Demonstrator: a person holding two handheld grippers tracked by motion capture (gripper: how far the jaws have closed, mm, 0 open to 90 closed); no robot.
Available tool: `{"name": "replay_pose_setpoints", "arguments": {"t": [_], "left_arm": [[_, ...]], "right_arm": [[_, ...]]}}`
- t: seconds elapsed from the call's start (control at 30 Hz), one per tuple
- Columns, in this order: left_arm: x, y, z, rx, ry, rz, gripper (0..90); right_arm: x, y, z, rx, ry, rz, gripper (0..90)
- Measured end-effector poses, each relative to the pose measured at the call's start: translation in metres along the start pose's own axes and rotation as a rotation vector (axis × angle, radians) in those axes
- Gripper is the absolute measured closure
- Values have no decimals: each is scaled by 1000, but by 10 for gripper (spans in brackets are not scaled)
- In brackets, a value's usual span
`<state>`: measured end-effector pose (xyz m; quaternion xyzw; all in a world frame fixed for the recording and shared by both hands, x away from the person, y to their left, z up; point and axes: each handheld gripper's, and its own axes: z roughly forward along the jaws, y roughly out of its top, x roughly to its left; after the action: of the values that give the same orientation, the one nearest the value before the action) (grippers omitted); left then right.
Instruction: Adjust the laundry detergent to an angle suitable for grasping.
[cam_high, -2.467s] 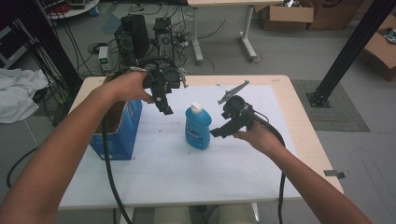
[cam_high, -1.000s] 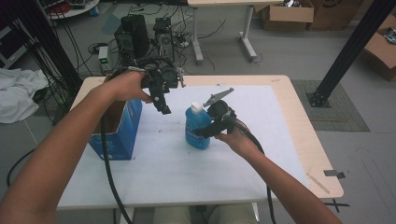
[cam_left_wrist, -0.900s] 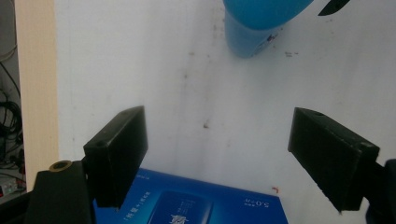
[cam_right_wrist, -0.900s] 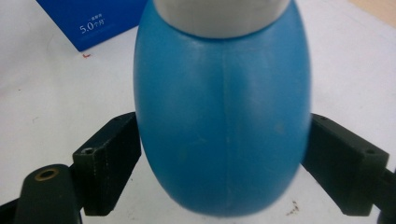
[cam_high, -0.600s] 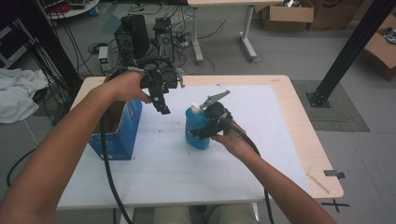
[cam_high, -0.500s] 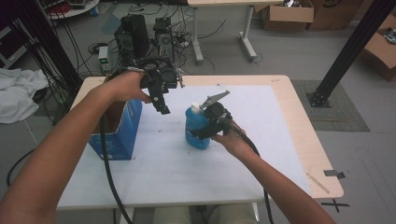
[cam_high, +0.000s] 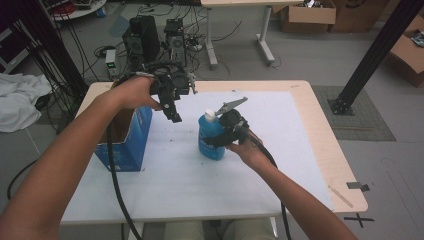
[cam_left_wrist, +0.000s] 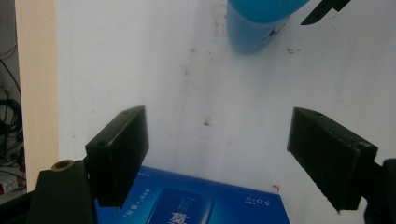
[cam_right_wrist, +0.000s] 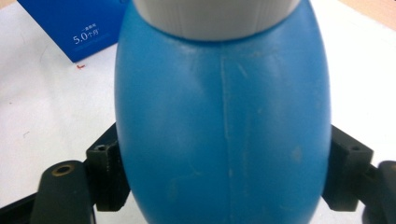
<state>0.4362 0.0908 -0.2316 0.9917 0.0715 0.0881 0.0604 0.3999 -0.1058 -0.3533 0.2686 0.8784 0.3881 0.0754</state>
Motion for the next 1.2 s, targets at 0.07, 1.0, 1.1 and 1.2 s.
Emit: {"name": "replay_pose_setpoints", "arguments": {"t": [0.07,1.0,1.1,1.2], "left_arm": [[0,0,0,0,0,1,214],[0,-2,-1,-4,3,-2,227],[0,-2,-1,-4,3,-2,228],[0,-2,0,-8,4,-4,229]], "right_arm": [[0,0,1,1,2,0,229],[1,-1,0,-24,-13,-12,337],[2,-1,0,-26,-13,-17,349],[2,0,0,-27,-13,-17,378]]}}
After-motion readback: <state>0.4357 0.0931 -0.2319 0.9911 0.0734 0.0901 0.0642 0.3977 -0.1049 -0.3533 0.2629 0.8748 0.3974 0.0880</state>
